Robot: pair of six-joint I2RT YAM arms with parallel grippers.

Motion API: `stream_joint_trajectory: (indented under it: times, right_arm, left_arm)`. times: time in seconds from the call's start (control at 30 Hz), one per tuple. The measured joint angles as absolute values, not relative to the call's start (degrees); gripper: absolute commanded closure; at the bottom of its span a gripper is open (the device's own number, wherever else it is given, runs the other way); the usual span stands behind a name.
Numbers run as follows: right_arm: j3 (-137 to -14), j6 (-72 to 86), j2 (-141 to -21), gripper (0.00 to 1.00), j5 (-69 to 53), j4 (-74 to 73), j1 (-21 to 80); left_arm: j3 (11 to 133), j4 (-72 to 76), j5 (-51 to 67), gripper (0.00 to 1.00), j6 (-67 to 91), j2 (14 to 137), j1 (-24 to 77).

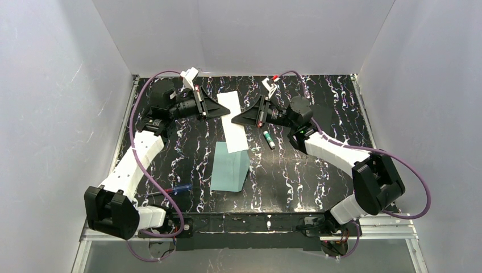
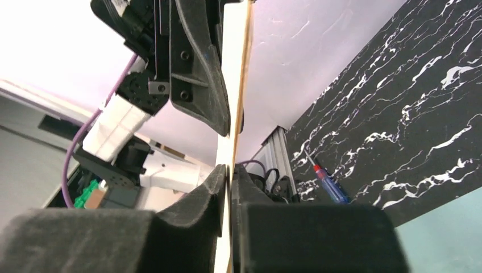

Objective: Place the letter into the envelope and seal it

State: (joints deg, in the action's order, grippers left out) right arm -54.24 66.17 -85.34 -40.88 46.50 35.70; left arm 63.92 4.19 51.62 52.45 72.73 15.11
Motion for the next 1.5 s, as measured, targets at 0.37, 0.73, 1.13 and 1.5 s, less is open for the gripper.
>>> stream_joint_trajectory:
  times: [0.37, 0.73, 1.13, 1.5]
  right_arm:
    - [-55.40, 66.04, -87.66, 0.74, -48.75, 46.61, 38.59]
    - [-54.30, 67.26, -87.64, 0.64, -50.87, 48.86, 38.59]
    - [-54.17, 67.77, -87.72, 0.75, -40.45, 49.67, 38.37]
    - [-52.25, 73.76, -89.65, 0.99, -36.67, 57.19, 38.30]
  left_arm:
    - [66.11, 3.36, 51.94, 1.00, 51.42, 74.52, 14.46]
    - [68.42, 3.38, 54.17, 1.00, 51.16, 76.34, 11.77]
    - [68.27, 3.38, 59.81, 1.00, 49.12, 76.82, 11.25]
    - [68.25, 2.44, 61.54, 0.35, 47.70, 76.84, 11.14]
